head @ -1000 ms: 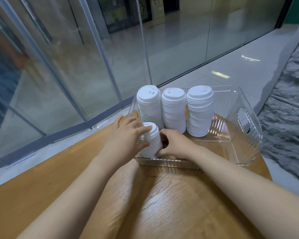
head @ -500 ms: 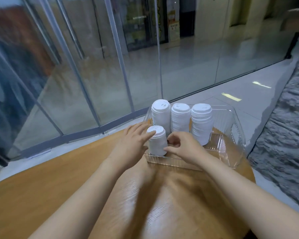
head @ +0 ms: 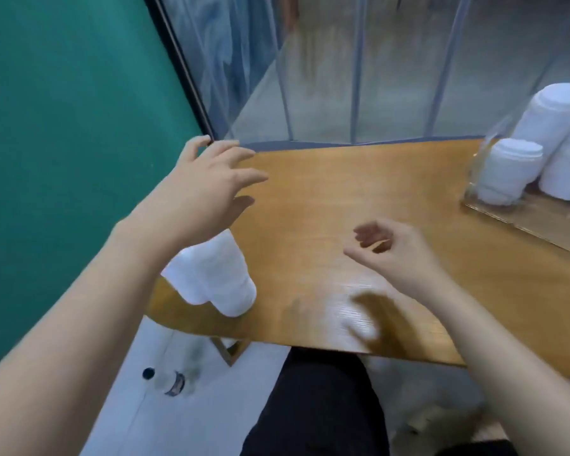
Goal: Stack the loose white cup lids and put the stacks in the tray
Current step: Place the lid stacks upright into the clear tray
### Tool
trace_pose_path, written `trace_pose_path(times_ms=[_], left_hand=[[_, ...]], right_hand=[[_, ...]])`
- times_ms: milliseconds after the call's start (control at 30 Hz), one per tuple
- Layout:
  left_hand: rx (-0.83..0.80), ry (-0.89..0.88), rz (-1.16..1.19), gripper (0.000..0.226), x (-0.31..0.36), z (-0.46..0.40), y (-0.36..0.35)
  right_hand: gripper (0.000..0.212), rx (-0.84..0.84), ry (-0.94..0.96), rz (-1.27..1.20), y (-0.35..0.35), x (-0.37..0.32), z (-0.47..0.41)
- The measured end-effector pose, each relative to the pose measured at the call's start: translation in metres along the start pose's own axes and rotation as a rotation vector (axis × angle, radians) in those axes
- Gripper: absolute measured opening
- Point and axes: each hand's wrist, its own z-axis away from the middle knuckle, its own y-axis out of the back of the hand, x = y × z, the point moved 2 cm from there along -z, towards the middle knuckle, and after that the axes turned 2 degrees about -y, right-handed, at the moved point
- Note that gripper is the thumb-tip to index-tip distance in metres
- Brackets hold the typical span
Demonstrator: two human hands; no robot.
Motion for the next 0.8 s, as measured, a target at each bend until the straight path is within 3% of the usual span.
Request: trace_pose_path(times_ms=[200,367,600,700,800], left_hand=[[-0.002,0.168,0.118,0.042,-0.033,0.087,-0.010],[-0.007,0.185,0.153,0.039,-0.039,0.116,-0.028],[-0.050,0.153,0.205,0.062,-0.035,0.118,-0.058],[-0.035,0.120,0.193,0.061,-0.034,0.115,-0.070],[0.026,0.093,0.174,0.054,-0.033,0.113,-0.078]], right_hand=[[0.039,-0.235,0.071,-0.038,-0.104,-0.033,0.005],[0.069,-0.286,0.032,0.015,-0.149,-0.032,0.000],[0.114,-0.370,-0.037,0.307,-0.173,-0.015,-0.002],[0.115,-0.332,0.013,0.424,-0.188,-0.007,-0.002],[0.104,-0.283,0.042,0.463,-0.201,-0.003,-0.005]])
